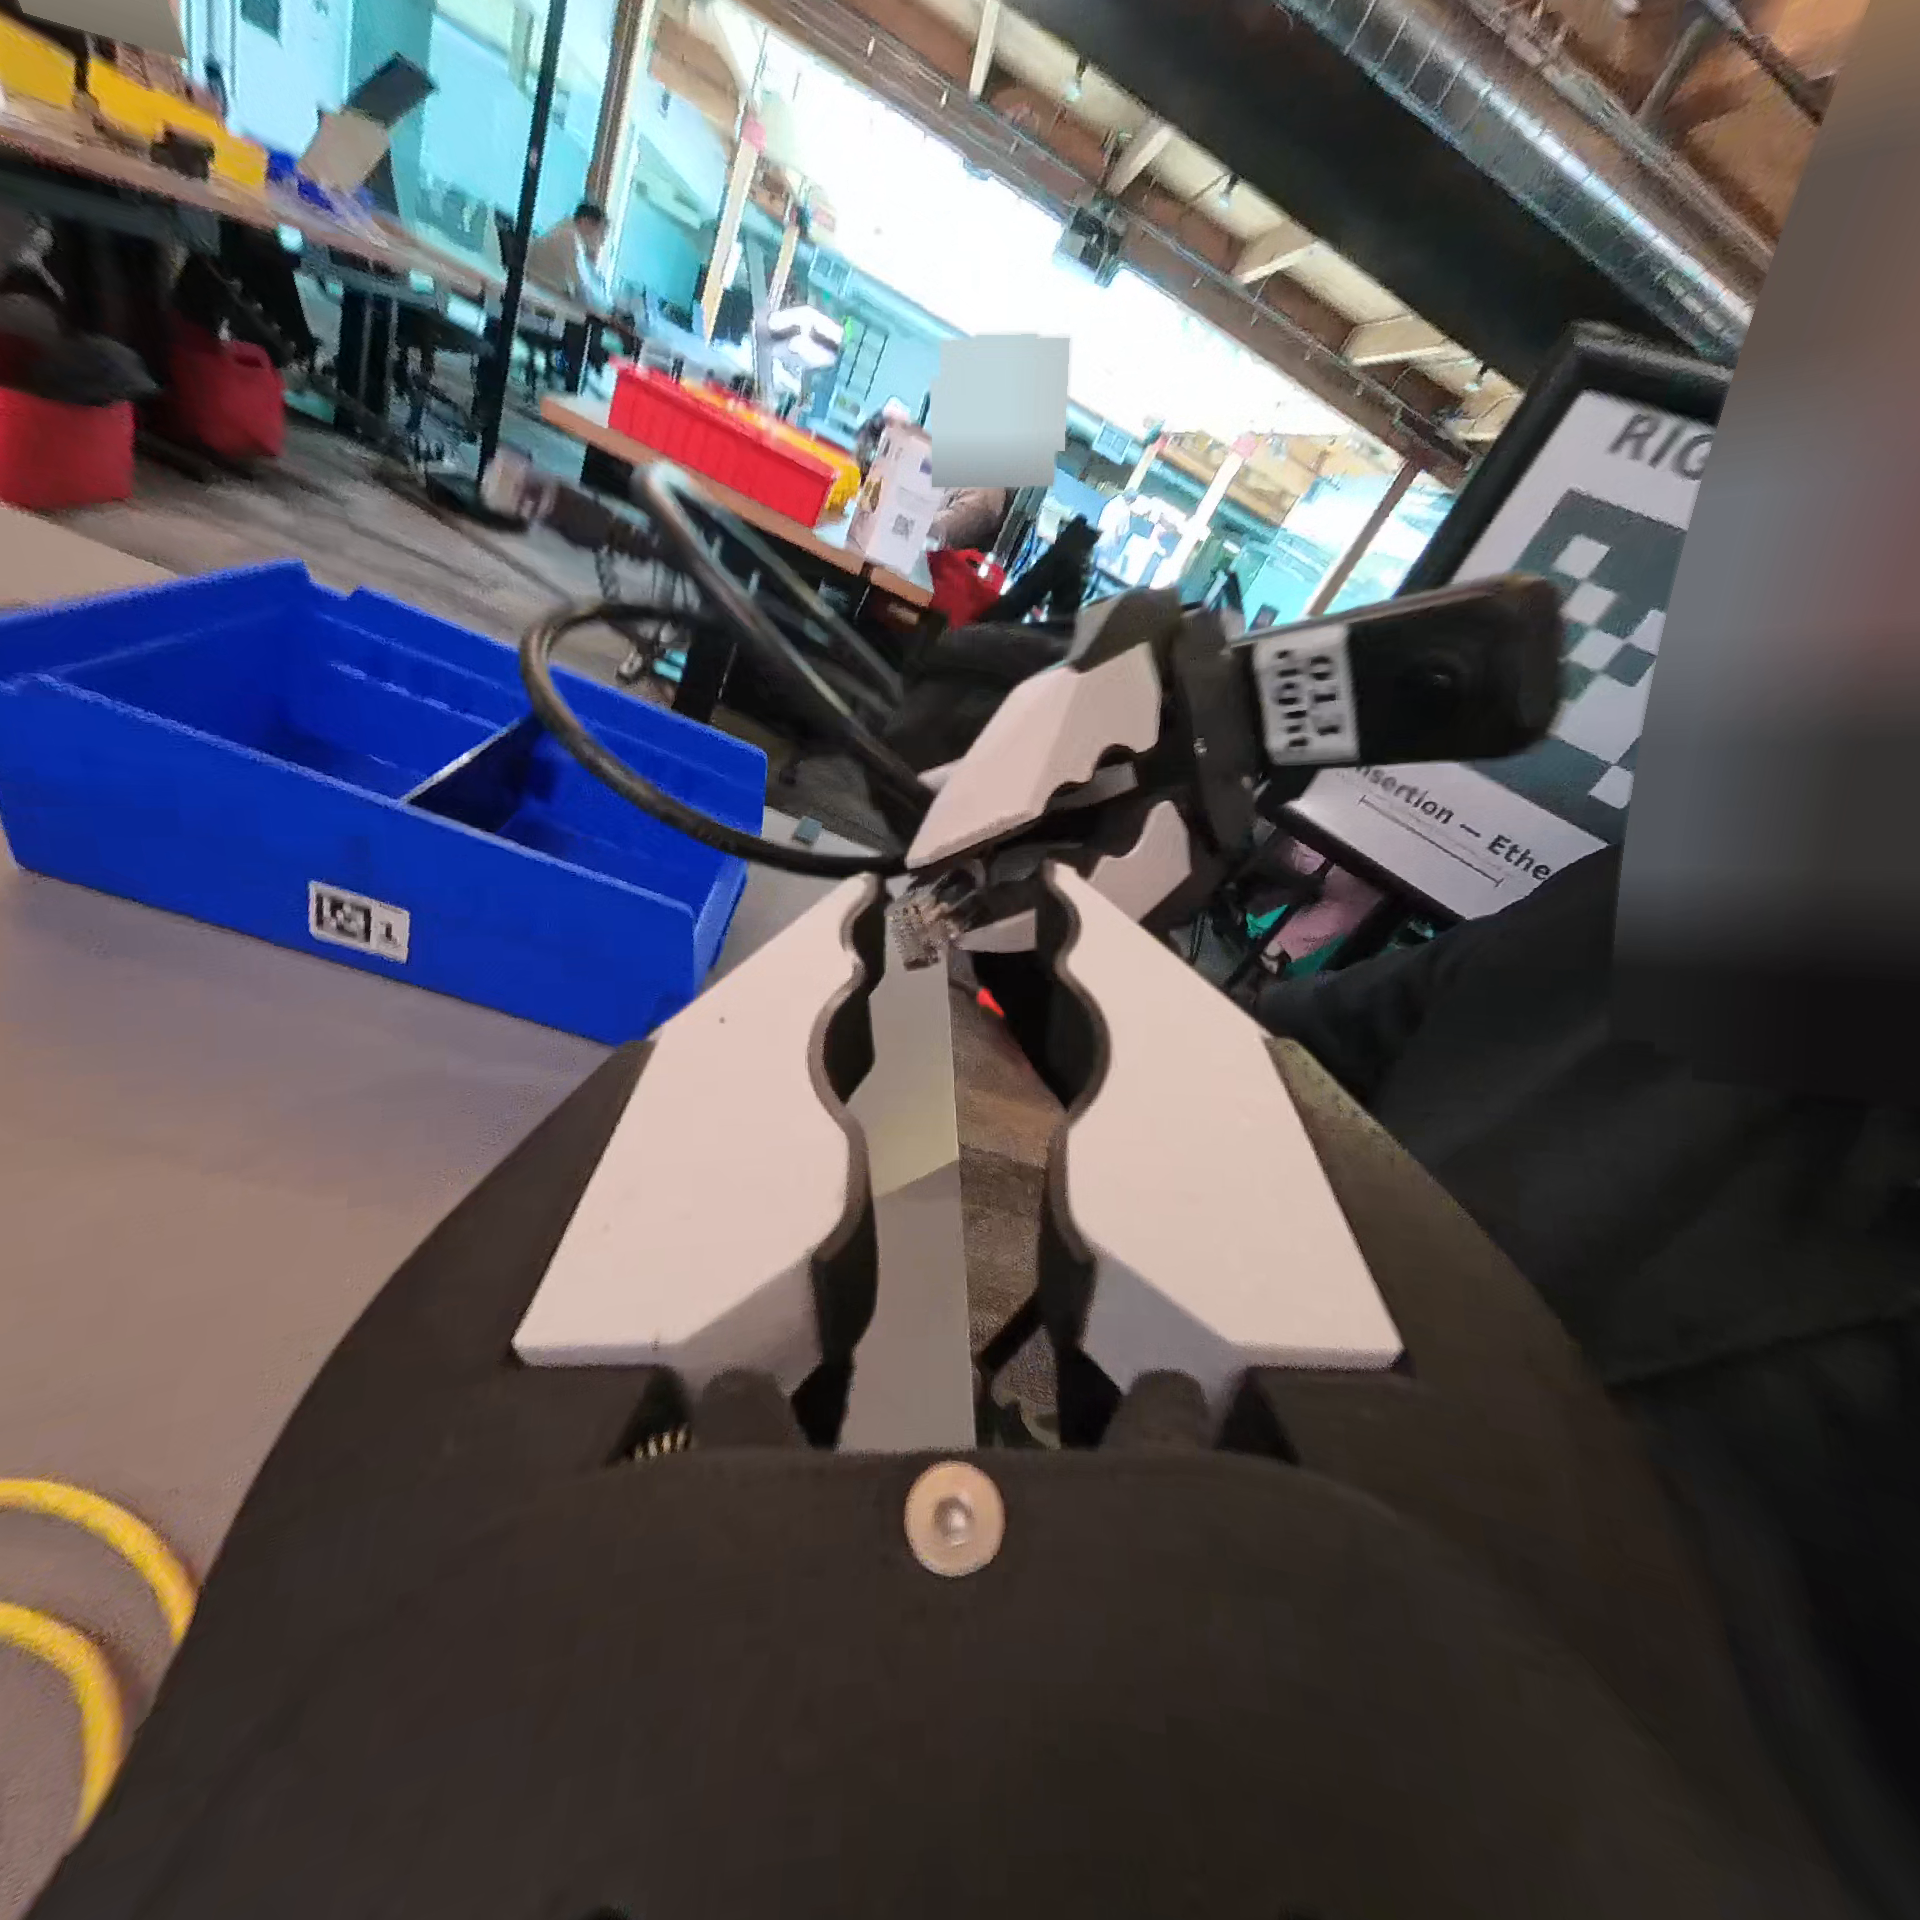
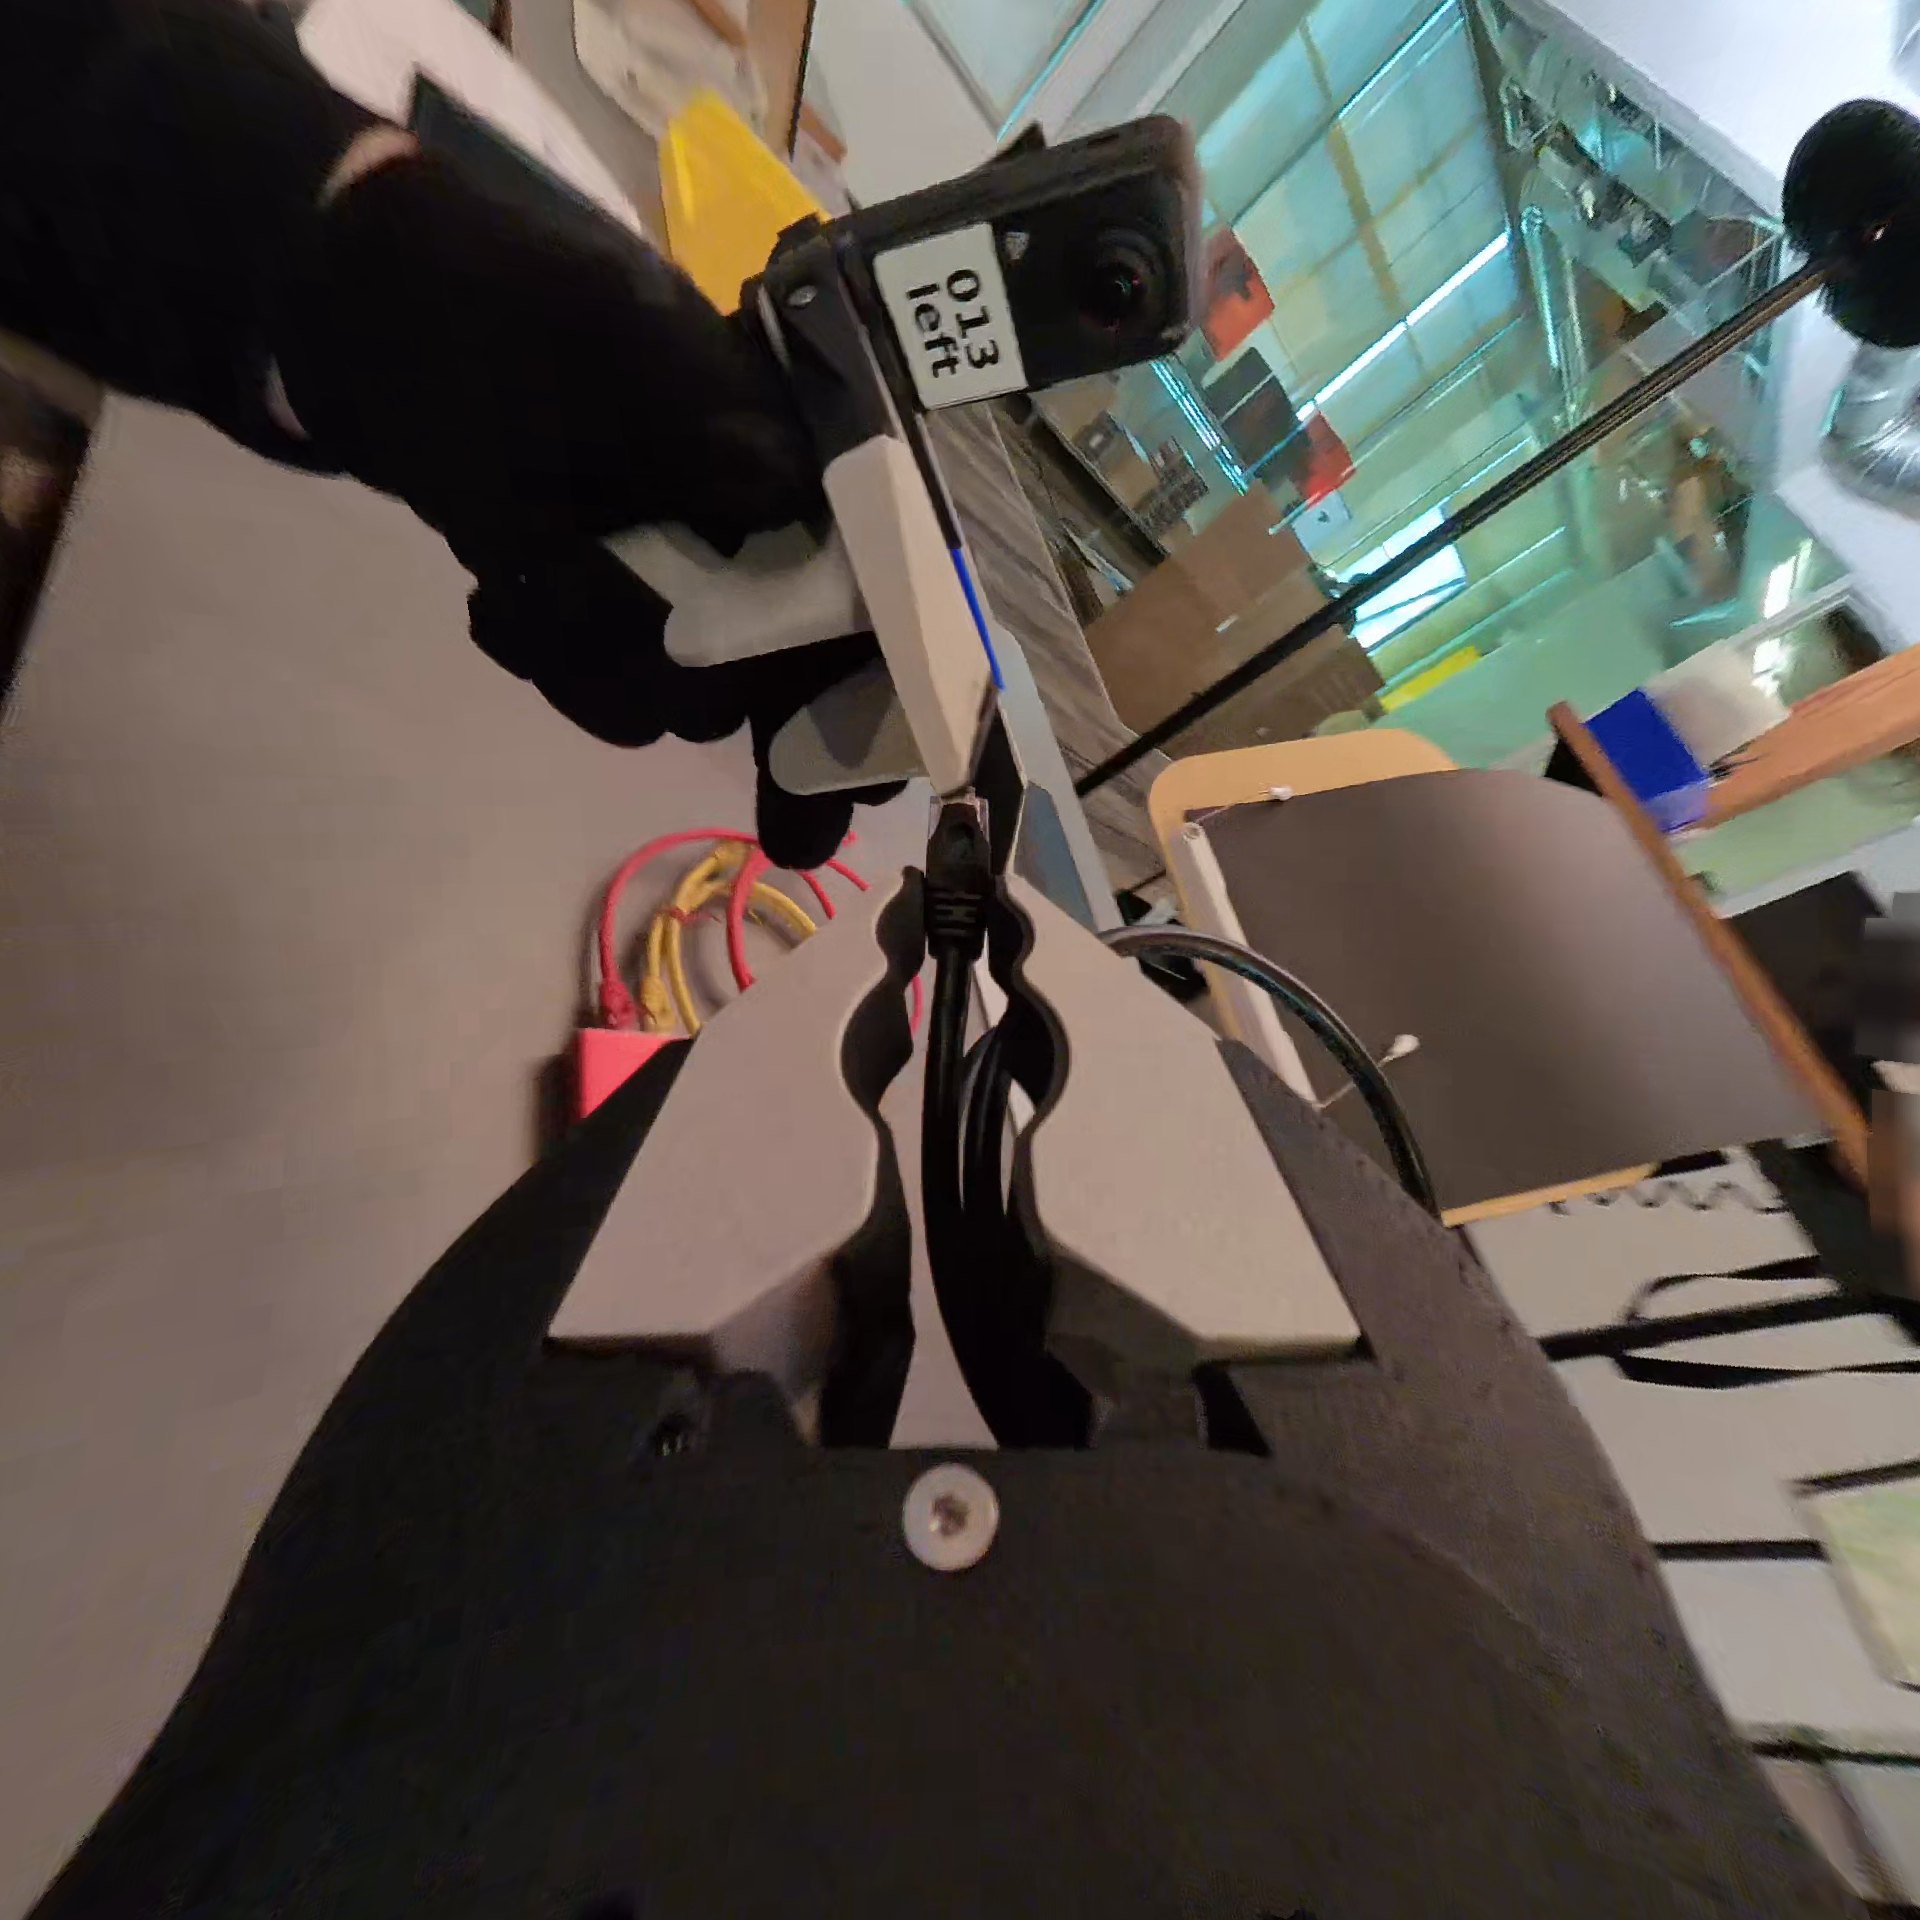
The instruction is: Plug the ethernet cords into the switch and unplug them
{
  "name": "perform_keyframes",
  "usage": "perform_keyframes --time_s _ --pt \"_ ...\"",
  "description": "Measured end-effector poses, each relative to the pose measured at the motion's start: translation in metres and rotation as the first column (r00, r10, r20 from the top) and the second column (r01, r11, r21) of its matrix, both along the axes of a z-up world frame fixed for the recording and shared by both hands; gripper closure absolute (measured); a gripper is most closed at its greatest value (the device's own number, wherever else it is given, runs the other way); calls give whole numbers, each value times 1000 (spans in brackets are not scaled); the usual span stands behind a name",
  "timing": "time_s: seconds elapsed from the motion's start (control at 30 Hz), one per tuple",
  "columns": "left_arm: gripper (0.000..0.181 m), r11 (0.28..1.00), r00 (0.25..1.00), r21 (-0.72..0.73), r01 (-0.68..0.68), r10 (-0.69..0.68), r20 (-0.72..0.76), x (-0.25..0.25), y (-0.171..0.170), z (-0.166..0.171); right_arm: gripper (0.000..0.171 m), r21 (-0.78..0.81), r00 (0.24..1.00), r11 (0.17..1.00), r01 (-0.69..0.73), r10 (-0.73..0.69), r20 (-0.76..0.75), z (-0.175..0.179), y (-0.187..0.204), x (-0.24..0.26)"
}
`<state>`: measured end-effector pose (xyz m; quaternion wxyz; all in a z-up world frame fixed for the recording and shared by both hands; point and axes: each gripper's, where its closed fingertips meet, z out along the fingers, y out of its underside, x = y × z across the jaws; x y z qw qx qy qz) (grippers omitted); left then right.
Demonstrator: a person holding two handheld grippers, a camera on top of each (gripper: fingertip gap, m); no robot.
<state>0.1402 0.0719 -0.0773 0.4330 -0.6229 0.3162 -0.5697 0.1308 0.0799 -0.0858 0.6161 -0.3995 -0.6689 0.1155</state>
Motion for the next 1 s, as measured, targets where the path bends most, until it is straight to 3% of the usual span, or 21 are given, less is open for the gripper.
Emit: perform_keyframes --time_s 0.1,0.23,0.47,0.77,1.0 --pt "165 999 999 -38 38 -37 10 7 -4 -3 162 82 1000 997 10 -12 29 2 -5 0" --pt "171 995 981 -24 100 -95 169 7 -15 14 161 152 998 988 -18 26 -49 16 -14 1" --pt "171 958 874 71 276 -281 397 11 -50 38 160 168 959 970 -175 207 -193 36 -44 7" --pt "171 927 774 27 373 -327 542 9 -52 31 163 279 976 955 -99 148 -158 35 -55 8" --pt "171 923 748 -3 386 -311 586 7 -46 24 162 193 980 974 -120 148 -135 27 -50 5"
